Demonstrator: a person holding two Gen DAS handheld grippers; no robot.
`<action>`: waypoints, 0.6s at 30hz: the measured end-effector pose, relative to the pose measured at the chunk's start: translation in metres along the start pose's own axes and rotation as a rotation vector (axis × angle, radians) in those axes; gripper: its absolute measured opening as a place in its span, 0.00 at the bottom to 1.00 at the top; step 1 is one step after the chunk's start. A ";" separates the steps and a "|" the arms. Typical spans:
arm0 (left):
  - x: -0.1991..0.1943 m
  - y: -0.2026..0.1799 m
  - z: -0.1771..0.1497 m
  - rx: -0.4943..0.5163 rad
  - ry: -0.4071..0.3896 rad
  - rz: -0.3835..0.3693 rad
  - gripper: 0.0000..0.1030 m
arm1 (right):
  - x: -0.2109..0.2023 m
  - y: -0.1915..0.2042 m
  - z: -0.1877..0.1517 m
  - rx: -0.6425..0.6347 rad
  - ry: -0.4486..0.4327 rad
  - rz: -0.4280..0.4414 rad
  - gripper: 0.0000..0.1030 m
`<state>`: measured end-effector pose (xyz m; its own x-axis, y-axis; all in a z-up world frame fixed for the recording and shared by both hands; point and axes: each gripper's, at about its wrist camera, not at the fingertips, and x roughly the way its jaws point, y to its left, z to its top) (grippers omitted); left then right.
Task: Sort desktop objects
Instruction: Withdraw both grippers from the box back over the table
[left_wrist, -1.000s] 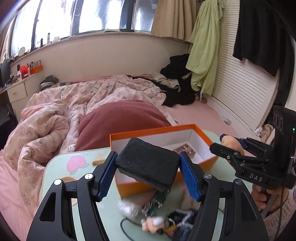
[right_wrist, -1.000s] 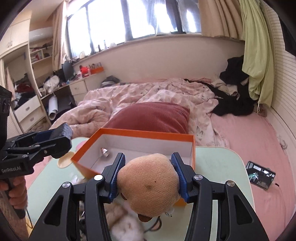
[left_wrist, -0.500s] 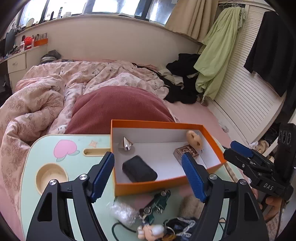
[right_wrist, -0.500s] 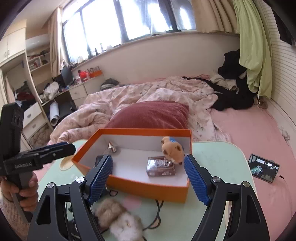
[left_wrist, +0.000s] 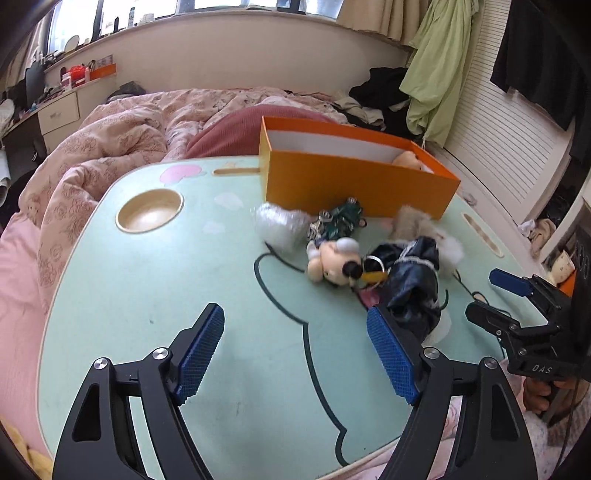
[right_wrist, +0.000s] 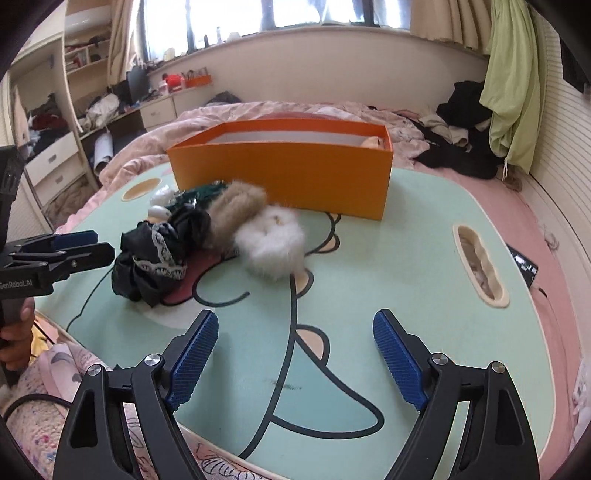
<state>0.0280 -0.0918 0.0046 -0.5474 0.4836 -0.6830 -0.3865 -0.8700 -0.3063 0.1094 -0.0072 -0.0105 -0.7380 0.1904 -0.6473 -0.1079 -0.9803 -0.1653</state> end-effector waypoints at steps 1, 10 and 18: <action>0.003 -0.001 -0.004 0.014 0.001 0.018 0.79 | 0.001 0.000 -0.001 -0.013 -0.007 -0.019 0.88; 0.012 -0.014 -0.013 0.084 -0.001 0.102 1.00 | 0.005 0.000 -0.004 -0.023 -0.026 -0.008 1.00; 0.011 -0.013 -0.013 0.085 0.001 0.101 1.00 | 0.005 0.000 -0.003 -0.029 -0.036 -0.004 1.00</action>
<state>0.0364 -0.0765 -0.0077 -0.5861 0.3941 -0.7080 -0.3910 -0.9028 -0.1789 0.1080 -0.0057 -0.0158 -0.7612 0.1918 -0.6195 -0.0922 -0.9776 -0.1894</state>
